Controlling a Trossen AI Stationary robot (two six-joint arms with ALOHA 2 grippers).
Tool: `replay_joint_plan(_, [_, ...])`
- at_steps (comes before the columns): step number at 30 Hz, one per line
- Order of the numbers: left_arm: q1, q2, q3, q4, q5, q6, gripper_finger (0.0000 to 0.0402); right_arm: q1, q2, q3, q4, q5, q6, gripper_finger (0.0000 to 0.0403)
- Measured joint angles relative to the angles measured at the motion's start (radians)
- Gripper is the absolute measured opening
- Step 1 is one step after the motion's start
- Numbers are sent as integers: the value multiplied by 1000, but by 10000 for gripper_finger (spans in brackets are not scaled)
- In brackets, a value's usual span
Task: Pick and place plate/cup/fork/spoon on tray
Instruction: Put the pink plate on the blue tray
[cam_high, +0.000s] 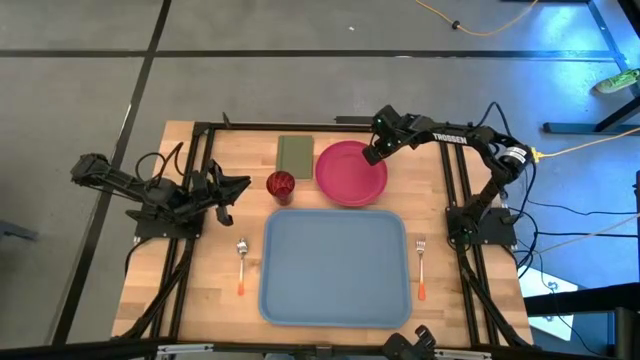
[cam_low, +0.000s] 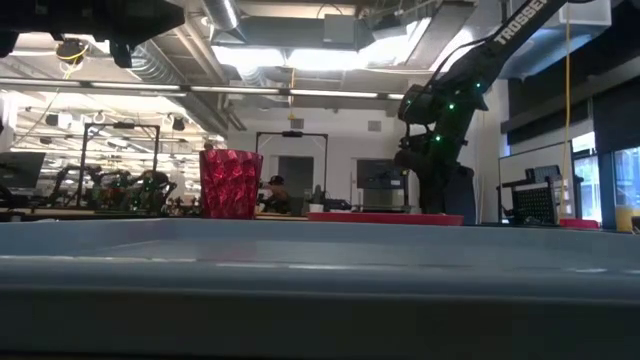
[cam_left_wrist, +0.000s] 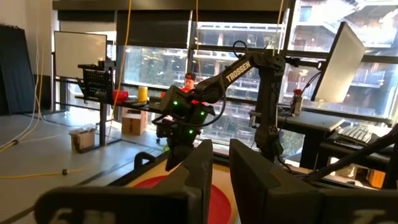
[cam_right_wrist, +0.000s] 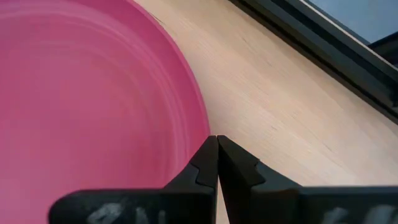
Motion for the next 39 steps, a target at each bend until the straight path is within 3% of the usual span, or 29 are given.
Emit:
replay_joint_plan(4, [0, 0, 0, 0, 0, -2, 47, 0, 0, 0, 0, -14, 2, 14])
replay_joint_plan(10, [0, 0, 0, 0, 0, -2, 47, 19, 0, 0, 0, -140, 17, 14])
replay_joint_plan(14, [0, 0, 0, 0, 0, -2, 47, 39, 0, 0, 10, -164, -3, 14])
replay_joint_plan(22, [0, 0, 0, 0, 0, -2, 47, 70, -1, 0, 17, -135, -61, 14])
replay_joint_plan(33, [0, 0, 0, 0, 0, -2, 47, 77, -1, -1, 7, -13, 52, 15])
replay_joint_plan(39, [0, 0, 0, 0, 0, -2, 47, 77, -1, -1, 6, 11, 54, 48])
